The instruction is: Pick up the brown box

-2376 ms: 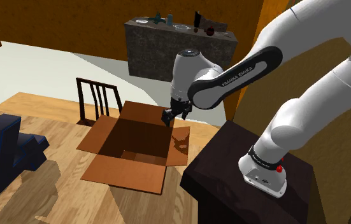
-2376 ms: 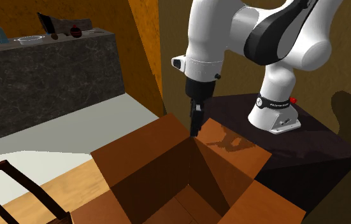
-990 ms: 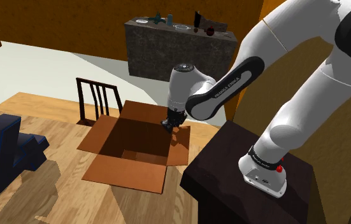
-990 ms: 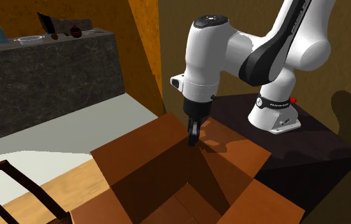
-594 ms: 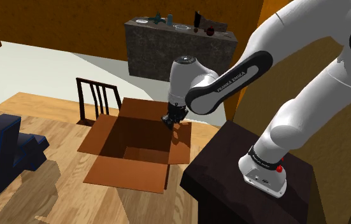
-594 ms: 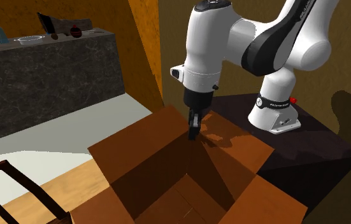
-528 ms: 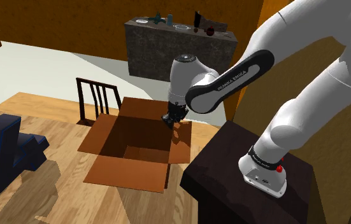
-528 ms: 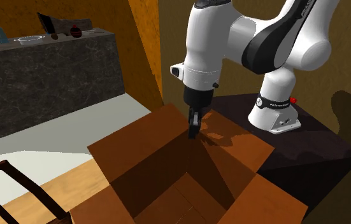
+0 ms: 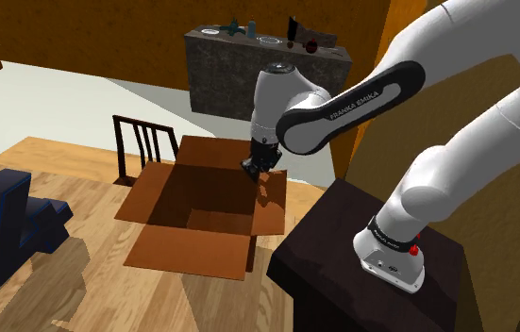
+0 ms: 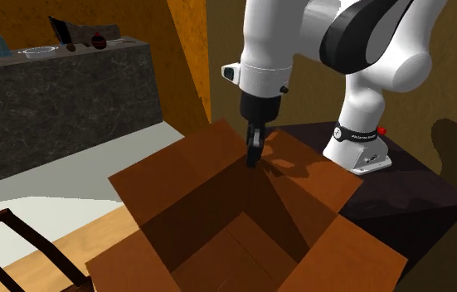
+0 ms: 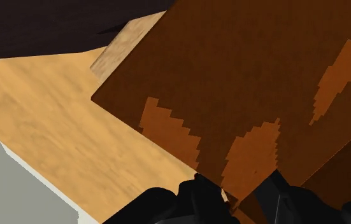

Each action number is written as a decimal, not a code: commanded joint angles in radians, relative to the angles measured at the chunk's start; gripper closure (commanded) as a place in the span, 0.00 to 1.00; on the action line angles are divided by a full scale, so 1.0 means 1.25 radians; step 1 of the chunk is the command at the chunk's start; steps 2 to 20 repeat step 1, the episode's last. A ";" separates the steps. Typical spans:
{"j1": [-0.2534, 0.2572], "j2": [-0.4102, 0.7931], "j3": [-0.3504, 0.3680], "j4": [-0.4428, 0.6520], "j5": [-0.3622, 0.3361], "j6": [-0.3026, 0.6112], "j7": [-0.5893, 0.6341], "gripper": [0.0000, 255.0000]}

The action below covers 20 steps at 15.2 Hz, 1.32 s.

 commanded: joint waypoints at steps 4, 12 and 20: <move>0.002 -0.006 0.000 0.007 0.002 -0.012 0.000 1.00; 0.002 -0.006 0.000 0.007 0.002 -0.012 0.000 1.00; 0.002 -0.006 0.000 0.007 0.002 -0.012 0.000 1.00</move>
